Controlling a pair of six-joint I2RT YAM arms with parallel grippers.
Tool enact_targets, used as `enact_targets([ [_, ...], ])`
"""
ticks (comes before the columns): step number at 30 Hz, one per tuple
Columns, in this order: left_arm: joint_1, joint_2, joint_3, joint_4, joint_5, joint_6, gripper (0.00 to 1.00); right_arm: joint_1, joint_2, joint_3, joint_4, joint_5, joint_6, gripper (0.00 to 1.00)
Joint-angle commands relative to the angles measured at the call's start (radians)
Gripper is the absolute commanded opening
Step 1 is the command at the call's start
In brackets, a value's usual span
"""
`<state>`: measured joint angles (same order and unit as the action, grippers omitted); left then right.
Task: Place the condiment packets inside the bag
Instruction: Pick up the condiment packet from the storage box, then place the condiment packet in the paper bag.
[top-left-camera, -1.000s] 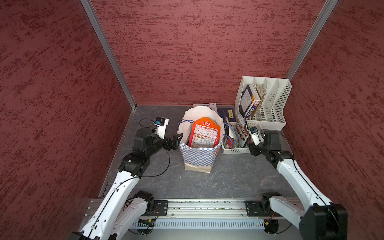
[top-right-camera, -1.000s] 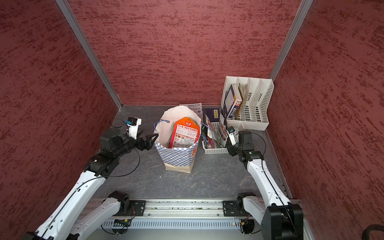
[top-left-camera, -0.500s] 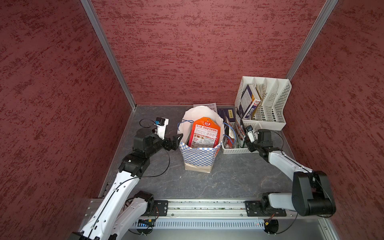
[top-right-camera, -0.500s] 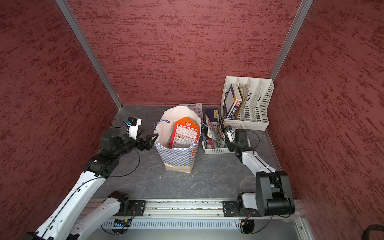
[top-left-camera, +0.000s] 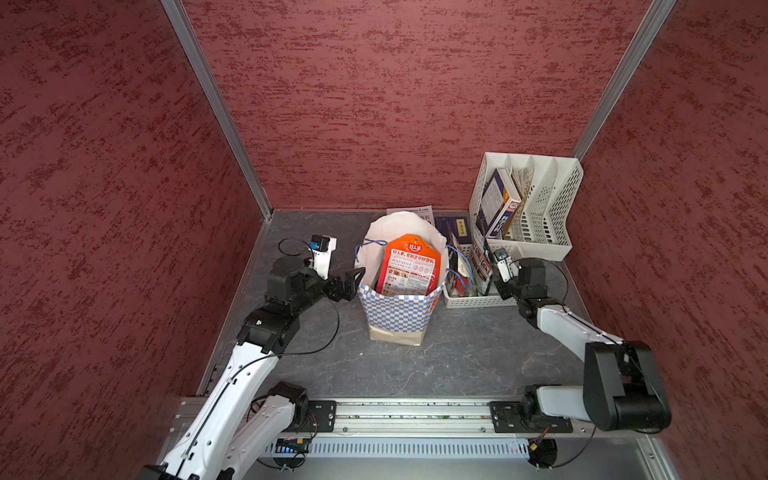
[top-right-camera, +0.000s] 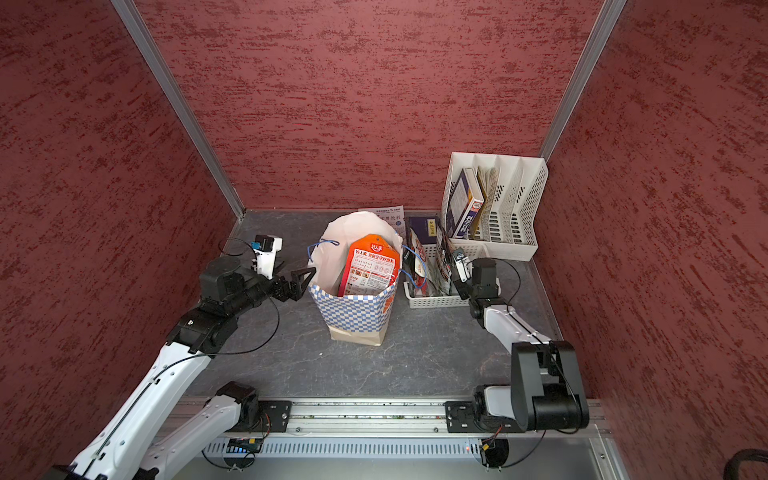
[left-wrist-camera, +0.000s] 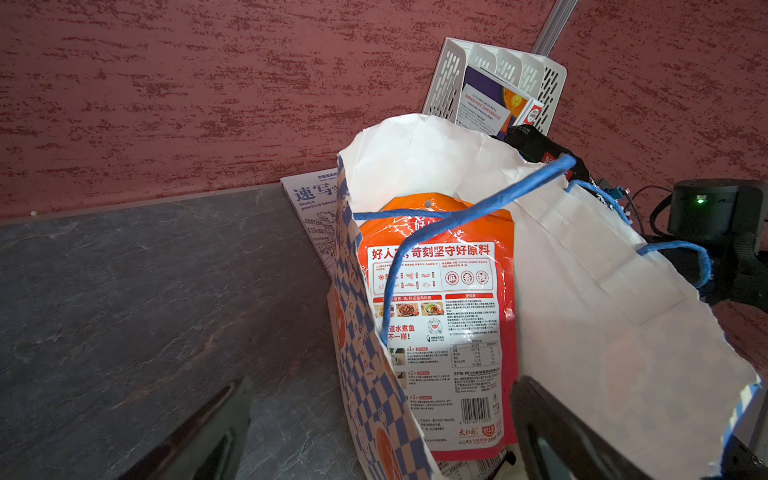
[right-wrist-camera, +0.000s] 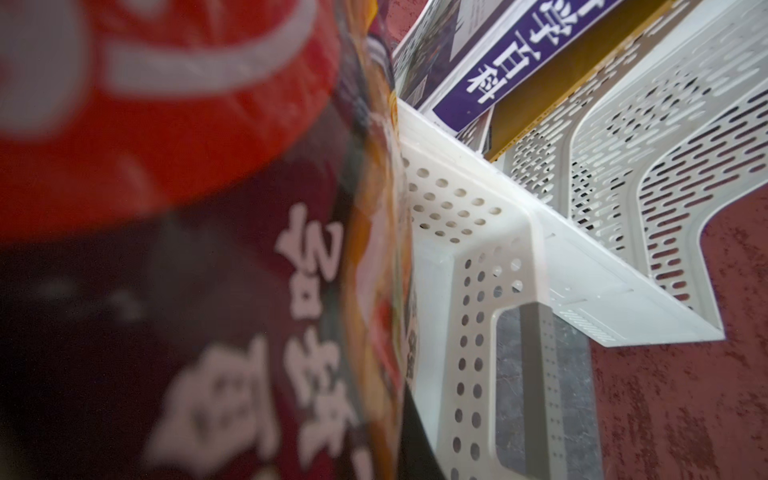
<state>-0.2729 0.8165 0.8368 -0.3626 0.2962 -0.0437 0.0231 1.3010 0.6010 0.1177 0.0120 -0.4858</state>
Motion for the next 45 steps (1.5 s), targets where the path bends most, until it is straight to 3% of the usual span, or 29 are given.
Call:
enact_targets([
  [1,0.008,-0.014,0.011,-0.008,-0.012,0.013,1.0,-0.004,-0.17,0.053,-0.068,0.0,0.078,0.0],
  [7,0.009,-0.02,0.011,-0.002,-0.024,0.015,1.0,-0.004,-0.452,0.259,-0.485,0.011,0.254,0.0],
  [11,0.009,-0.031,0.006,0.019,-0.035,0.011,1.0,-0.004,-0.545,0.474,-0.722,-0.108,0.328,0.0],
  [14,0.011,-0.036,0.005,0.025,-0.034,0.007,1.0,-0.004,-0.547,0.625,-0.855,-0.304,0.379,0.0],
  [16,0.011,-0.04,0.004,0.025,-0.031,0.006,1.0,-0.003,-0.521,0.717,-0.894,-0.497,0.443,0.0],
  [19,0.012,-0.044,0.0,0.021,-0.026,0.006,1.0,-0.003,-0.458,0.794,-0.834,-0.791,0.651,0.0],
  [23,0.011,-0.05,-0.001,0.018,-0.021,0.006,1.0,0.016,-0.356,0.788,-0.641,-1.055,1.011,0.0],
  [30,0.01,-0.052,-0.001,0.023,-0.014,0.003,1.0,0.175,-0.181,0.83,-0.627,-1.085,1.113,0.0],
  [38,0.011,-0.057,-0.001,0.024,-0.001,0.002,1.0,0.282,0.079,1.001,-0.907,-1.054,0.965,0.0],
  [45,0.009,-0.062,-0.008,0.025,0.027,-0.014,1.0,0.37,0.249,1.134,-1.172,-0.953,0.902,0.0],
])
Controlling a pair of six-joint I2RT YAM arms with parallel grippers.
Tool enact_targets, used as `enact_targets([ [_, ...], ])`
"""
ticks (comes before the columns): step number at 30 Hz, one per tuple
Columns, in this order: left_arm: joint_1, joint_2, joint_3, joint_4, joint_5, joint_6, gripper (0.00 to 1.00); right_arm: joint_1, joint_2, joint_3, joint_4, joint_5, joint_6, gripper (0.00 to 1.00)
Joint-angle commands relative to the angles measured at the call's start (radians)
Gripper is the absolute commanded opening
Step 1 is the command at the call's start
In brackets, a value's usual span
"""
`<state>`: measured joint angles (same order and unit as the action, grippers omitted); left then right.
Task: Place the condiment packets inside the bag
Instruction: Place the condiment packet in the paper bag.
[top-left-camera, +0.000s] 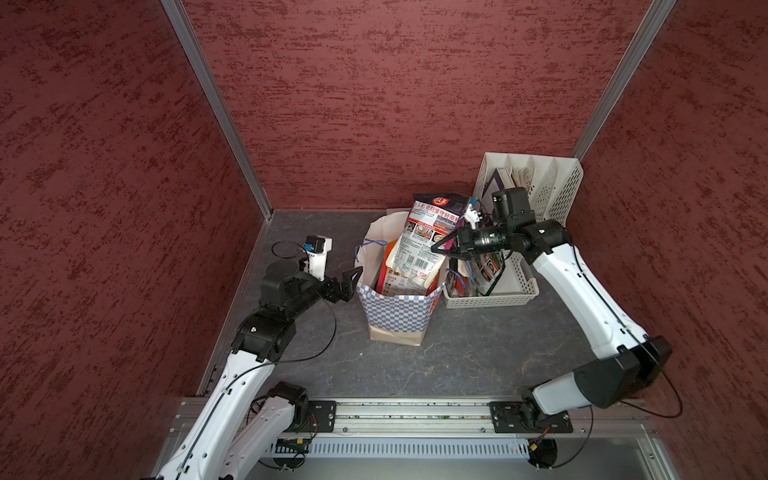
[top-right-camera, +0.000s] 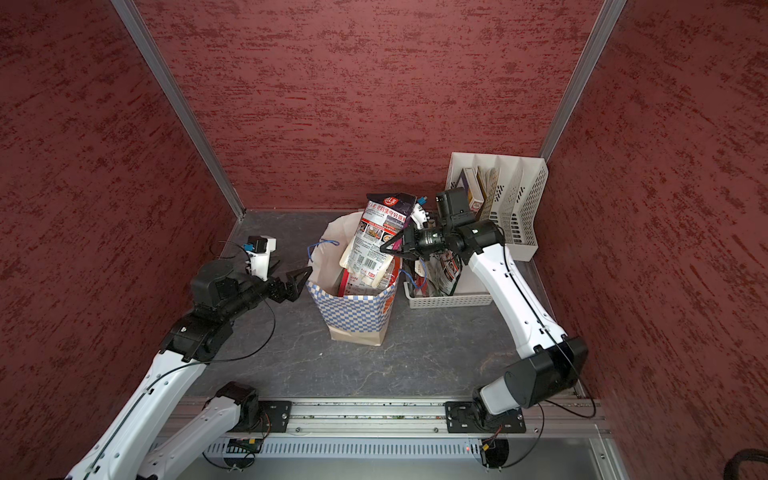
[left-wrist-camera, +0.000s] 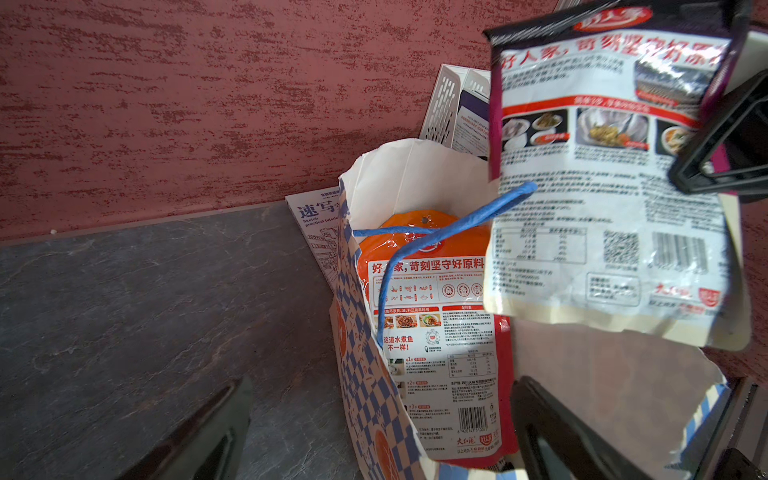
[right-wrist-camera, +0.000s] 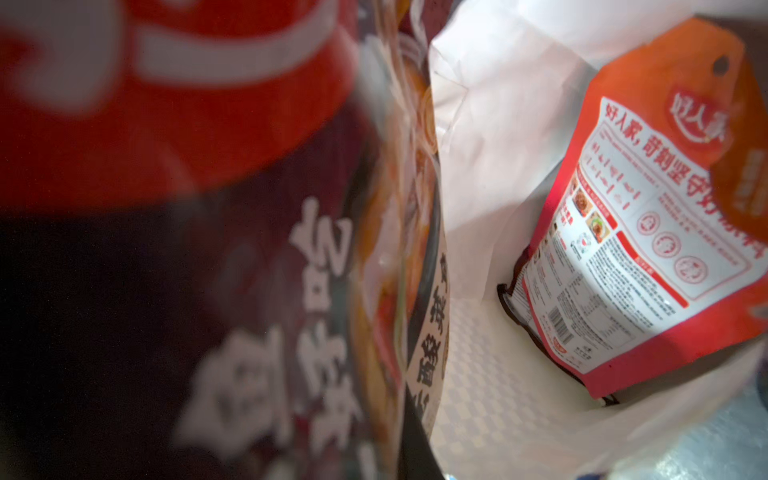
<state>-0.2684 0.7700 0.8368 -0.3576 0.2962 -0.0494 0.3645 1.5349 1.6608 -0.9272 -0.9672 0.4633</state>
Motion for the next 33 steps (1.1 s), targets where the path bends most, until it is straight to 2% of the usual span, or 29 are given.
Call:
enact_targets([
  [1,0.005,-0.016,-0.012,0.025,0.031,-0.009,1.0,0.042,0.035,0.101,-0.165,0.045,-0.051,0.0],
  [6,0.005,-0.013,-0.016,0.027,0.053,-0.009,1.0,0.115,0.16,0.284,-0.394,0.179,-0.041,0.0],
  [10,0.005,-0.012,-0.013,0.02,0.062,0.005,1.0,0.142,0.271,0.468,-0.599,0.201,-0.029,0.0],
  [18,0.005,-0.018,-0.018,0.023,0.072,0.001,1.0,0.215,0.497,0.786,-0.875,0.235,0.029,0.0],
  [23,0.003,-0.014,-0.016,0.019,0.092,-0.006,1.0,0.248,0.599,0.899,-0.845,0.202,0.108,0.0],
  [31,0.0,-0.018,-0.013,0.026,0.115,-0.014,1.0,0.267,0.694,0.916,-0.857,0.261,0.127,0.0],
  [33,0.001,-0.018,-0.016,0.028,0.115,-0.015,1.0,0.275,0.701,0.916,-0.836,0.265,0.127,0.03],
])
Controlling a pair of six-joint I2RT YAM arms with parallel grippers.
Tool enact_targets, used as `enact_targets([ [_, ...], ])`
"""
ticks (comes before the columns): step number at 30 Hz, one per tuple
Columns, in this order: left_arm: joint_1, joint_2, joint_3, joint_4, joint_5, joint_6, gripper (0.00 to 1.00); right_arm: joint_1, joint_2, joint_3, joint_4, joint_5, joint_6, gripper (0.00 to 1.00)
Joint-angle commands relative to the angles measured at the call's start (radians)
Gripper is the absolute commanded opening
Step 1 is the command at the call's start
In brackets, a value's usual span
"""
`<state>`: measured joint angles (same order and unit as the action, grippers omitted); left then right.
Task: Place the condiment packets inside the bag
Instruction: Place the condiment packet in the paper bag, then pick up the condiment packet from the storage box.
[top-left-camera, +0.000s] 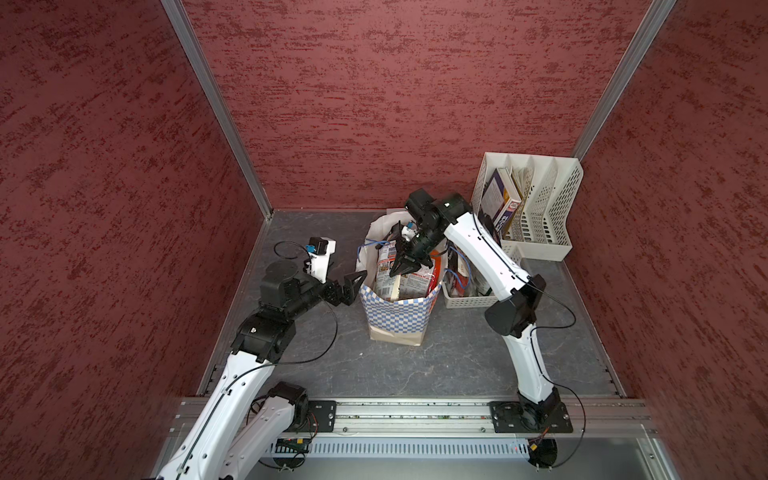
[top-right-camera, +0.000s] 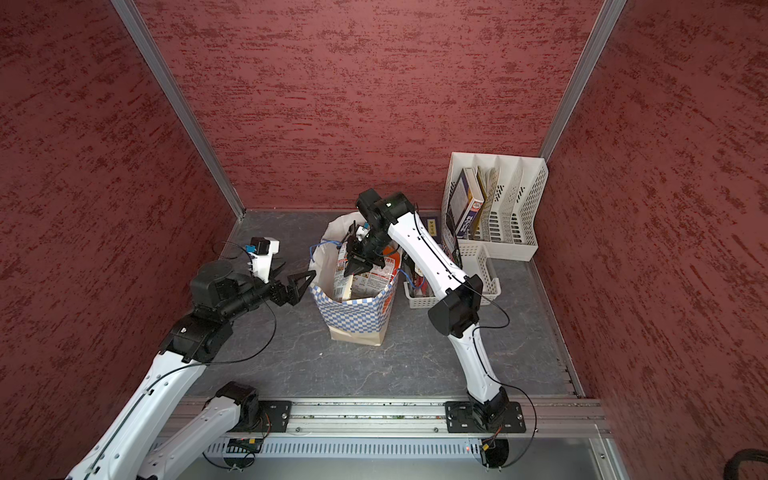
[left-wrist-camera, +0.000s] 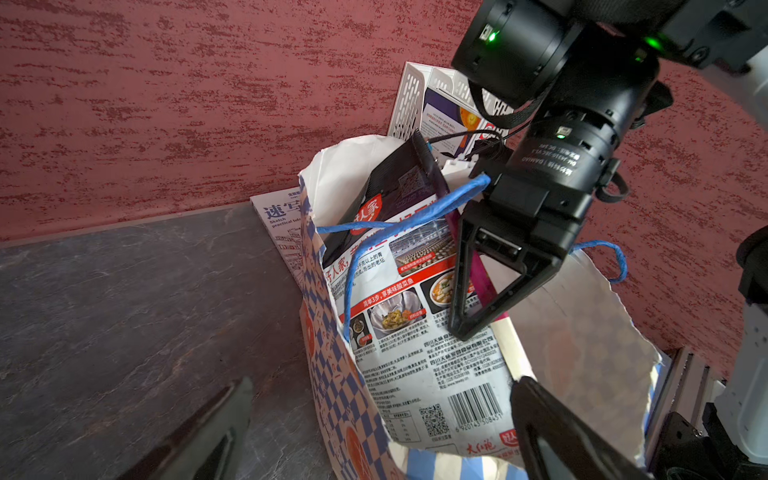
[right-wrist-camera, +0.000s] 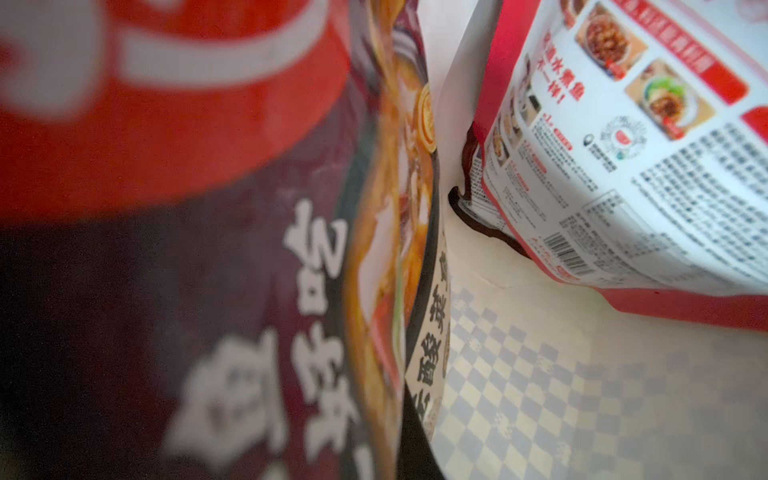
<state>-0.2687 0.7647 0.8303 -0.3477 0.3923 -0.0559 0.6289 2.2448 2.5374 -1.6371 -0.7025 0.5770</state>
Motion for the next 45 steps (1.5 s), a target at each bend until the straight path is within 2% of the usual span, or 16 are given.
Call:
enact_targets([
  [1,0.0,-0.011,-0.011,0.019,0.019,-0.009,1.0,0.018,-0.004,0.04,-0.115,-0.002,0.015,0.05],
  [5,0.002,-0.008,-0.009,0.016,0.017,-0.01,1.0,0.027,0.006,0.04,-0.082,-0.007,0.009,0.2],
  [7,0.001,-0.007,-0.008,0.011,0.015,-0.009,1.0,0.027,-0.002,0.04,-0.064,-0.005,0.001,0.32],
  [12,0.0,-0.005,-0.004,0.008,0.01,-0.009,1.0,0.028,-0.041,0.037,-0.056,0.025,-0.03,0.39],
  [17,-0.001,0.01,0.004,0.005,0.005,-0.012,1.0,0.001,-0.147,0.045,-0.086,0.198,-0.083,0.39],
  [21,-0.001,0.035,0.019,-0.012,0.003,-0.011,1.0,-0.017,-0.321,-0.012,-0.067,0.444,-0.172,0.41],
  [23,-0.002,0.042,0.023,-0.02,0.003,-0.012,1.0,-0.044,-0.443,-0.129,-0.019,0.555,-0.206,0.47],
  [26,-0.004,0.045,0.022,-0.02,0.0,-0.014,1.0,-0.165,-0.661,-0.365,0.108,0.672,-0.257,0.53],
  [30,-0.004,0.039,0.017,-0.013,-0.012,-0.012,1.0,-0.405,-0.994,-0.782,0.385,0.669,-0.362,0.66],
  [34,-0.004,0.041,0.014,-0.008,-0.018,-0.005,1.0,-0.504,-1.229,-1.158,0.595,0.684,-0.471,0.87],
  [36,-0.004,0.046,0.012,-0.005,-0.02,-0.003,1.0,-0.523,-1.289,-1.306,0.694,0.601,-0.504,0.9],
  [40,-0.004,0.05,0.002,0.008,-0.031,-0.004,1.0,-0.539,-1.326,-1.56,0.971,0.54,-0.521,0.9],
  [45,-0.004,0.042,-0.011,0.008,-0.052,-0.005,1.0,-0.573,-1.224,-1.822,1.471,0.438,-0.527,0.87],
])
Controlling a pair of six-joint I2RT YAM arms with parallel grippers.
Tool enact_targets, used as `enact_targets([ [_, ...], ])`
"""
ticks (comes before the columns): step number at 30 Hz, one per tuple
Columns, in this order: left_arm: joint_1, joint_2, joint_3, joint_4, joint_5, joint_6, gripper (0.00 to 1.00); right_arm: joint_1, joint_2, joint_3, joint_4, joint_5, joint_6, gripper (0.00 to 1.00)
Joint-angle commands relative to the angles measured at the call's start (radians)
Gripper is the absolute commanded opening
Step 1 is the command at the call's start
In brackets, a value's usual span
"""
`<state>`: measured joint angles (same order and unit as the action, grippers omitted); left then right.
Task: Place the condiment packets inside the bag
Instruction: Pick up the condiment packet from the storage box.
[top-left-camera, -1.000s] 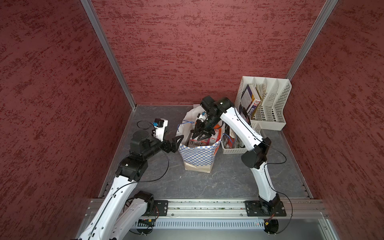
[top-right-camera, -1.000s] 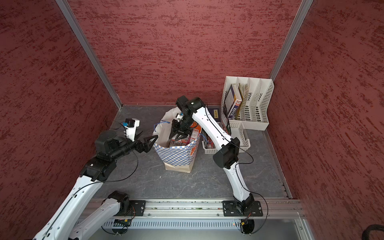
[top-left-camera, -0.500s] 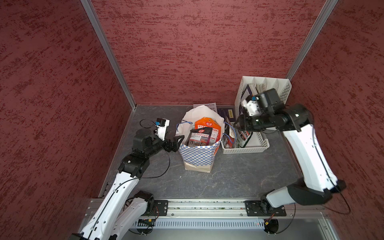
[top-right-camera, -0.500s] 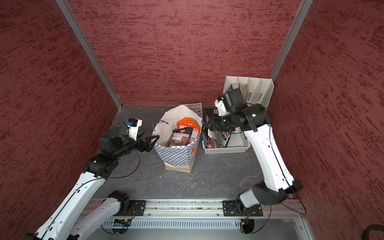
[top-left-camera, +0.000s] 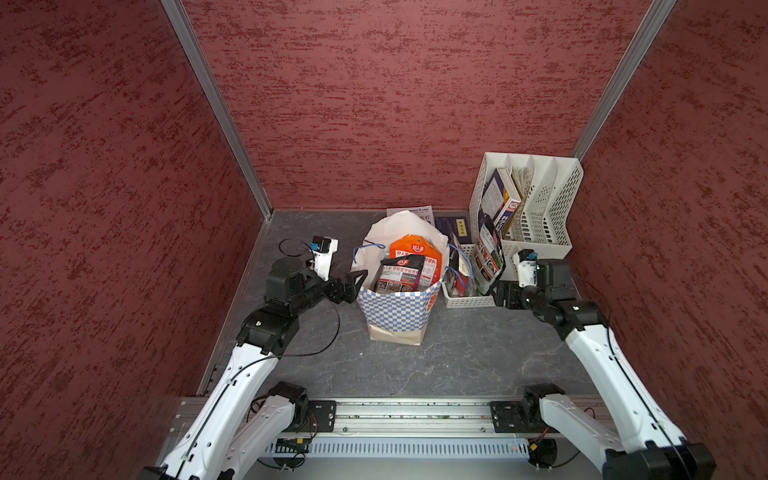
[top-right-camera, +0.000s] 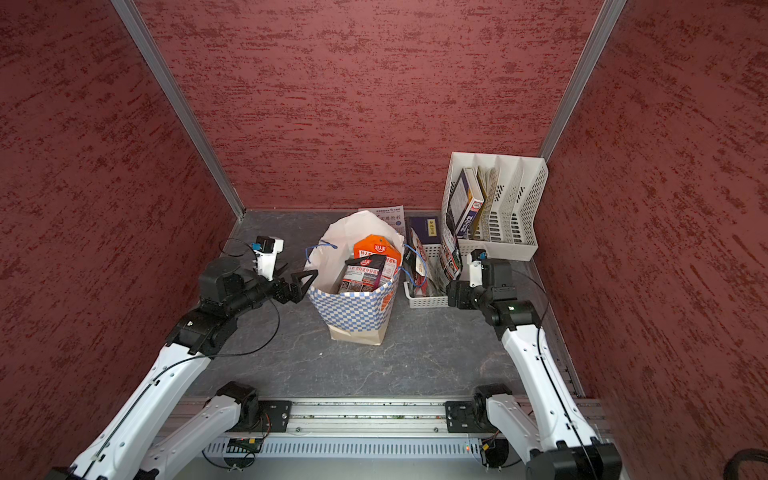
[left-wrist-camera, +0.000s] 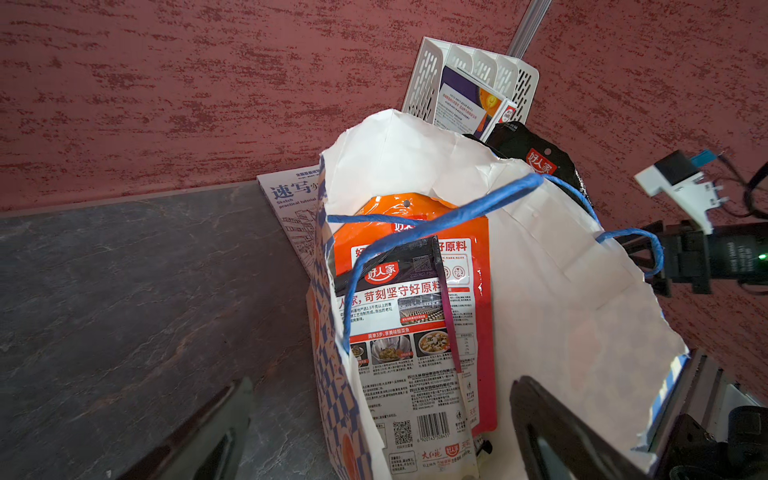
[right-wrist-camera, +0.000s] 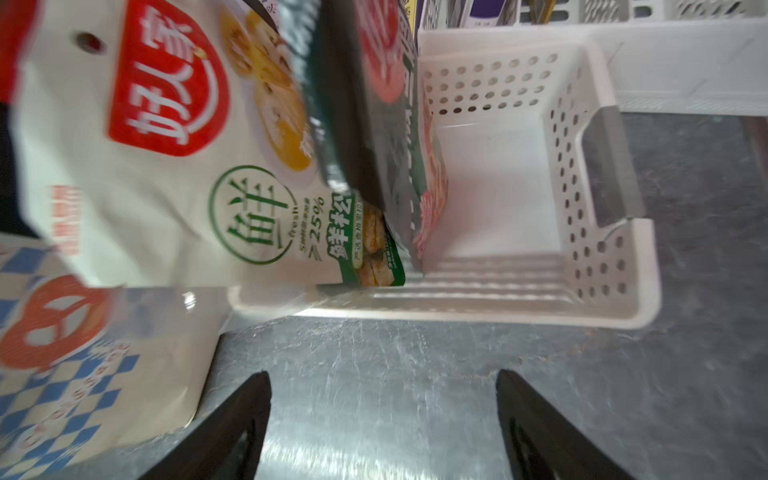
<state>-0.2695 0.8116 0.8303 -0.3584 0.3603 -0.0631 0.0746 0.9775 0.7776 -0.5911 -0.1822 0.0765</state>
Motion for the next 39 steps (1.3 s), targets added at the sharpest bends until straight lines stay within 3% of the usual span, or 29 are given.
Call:
enact_targets([
  [1,-0.003,-0.006,-0.014,0.019,-0.026,0.004,1.0,-0.027,0.092,-0.081,0.481,-0.094,-0.022,0.86],
  [6,-0.002,0.0,-0.021,0.026,-0.037,0.003,1.0,-0.064,0.346,-0.072,0.68,-0.164,0.002,0.78],
  [11,-0.002,0.011,-0.018,0.031,-0.045,0.002,1.0,-0.073,0.46,-0.001,0.715,-0.16,0.008,0.68],
  [16,-0.001,0.012,-0.02,0.032,-0.053,0.002,1.0,-0.076,0.512,0.048,0.673,-0.175,-0.006,0.41],
  [19,0.0,0.008,-0.022,0.03,-0.054,0.004,1.0,-0.075,0.486,0.024,0.684,-0.149,-0.032,0.11],
  [21,0.0,0.007,-0.022,0.027,-0.054,0.006,1.0,-0.075,0.428,-0.003,0.693,-0.132,-0.057,0.0],
  [27,0.0,0.008,-0.02,0.032,-0.052,0.005,1.0,-0.076,0.187,-0.021,0.598,-0.043,-0.153,0.0],
  [33,0.0,0.0,-0.019,0.037,-0.062,-0.006,1.0,-0.075,-0.044,0.191,0.255,0.019,-0.191,0.0],
  [36,0.0,0.003,-0.013,0.042,-0.058,-0.006,1.0,-0.075,-0.096,0.347,0.085,-0.042,-0.155,0.0],
  [39,0.0,0.019,0.006,0.034,-0.046,-0.006,1.0,-0.074,-0.074,0.577,-0.089,-0.204,-0.045,0.0],
])
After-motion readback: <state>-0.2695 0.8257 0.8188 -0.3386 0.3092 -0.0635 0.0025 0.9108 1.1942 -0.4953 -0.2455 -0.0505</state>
